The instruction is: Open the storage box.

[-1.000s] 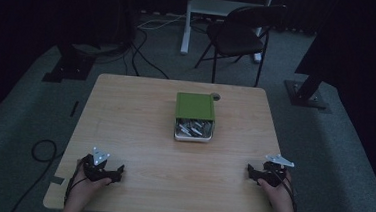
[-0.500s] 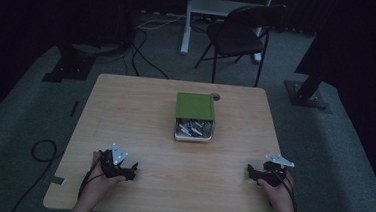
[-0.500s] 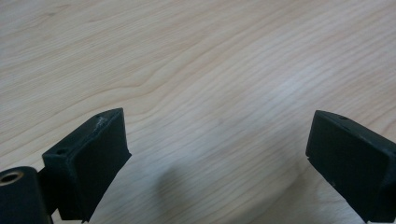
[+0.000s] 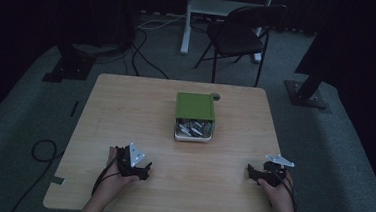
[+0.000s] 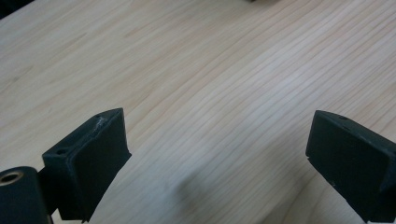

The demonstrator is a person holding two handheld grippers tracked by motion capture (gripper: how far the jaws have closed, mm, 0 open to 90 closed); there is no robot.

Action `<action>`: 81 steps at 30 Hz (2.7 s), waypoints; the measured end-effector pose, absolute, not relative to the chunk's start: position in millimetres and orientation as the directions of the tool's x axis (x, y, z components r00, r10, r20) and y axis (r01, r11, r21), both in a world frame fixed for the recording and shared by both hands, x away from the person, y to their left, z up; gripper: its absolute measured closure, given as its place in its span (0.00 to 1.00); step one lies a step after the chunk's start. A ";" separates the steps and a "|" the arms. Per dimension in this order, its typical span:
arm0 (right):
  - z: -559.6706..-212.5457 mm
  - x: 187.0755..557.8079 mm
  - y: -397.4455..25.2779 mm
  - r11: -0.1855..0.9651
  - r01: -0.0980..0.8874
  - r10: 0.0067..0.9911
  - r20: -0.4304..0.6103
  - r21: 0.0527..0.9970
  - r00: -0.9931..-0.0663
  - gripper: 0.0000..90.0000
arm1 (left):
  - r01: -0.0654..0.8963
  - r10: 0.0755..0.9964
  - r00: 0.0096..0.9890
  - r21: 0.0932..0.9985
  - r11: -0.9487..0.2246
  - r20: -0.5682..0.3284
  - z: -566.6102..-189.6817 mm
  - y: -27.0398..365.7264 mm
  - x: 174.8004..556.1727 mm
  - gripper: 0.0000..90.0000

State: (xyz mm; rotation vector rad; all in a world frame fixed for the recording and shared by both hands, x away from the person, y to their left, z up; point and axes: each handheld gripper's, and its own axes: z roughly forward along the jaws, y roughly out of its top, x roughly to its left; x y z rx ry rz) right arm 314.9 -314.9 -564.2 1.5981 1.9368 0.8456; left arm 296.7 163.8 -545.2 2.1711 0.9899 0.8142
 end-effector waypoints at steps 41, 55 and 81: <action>-564.2 315.8 -314.8 0.130 0.677 0.979 0.016 0.724 -0.205 0.12 | 0.122 0.519 0.652 0.599 -0.791 0.553 -538.1 61.6 320.1 0.07; -564.2 315.8 -314.9 0.130 0.677 0.978 0.017 0.724 -0.206 0.12 | 0.038 0.443 0.647 0.554 -0.832 0.620 -539.1 42.6 325.7 0.08; -564.2 315.9 -314.8 0.131 0.677 0.978 0.016 0.724 -0.206 0.12 | -0.103 0.236 0.527 0.336 -0.936 0.817 -544.7 27.3 347.3 0.59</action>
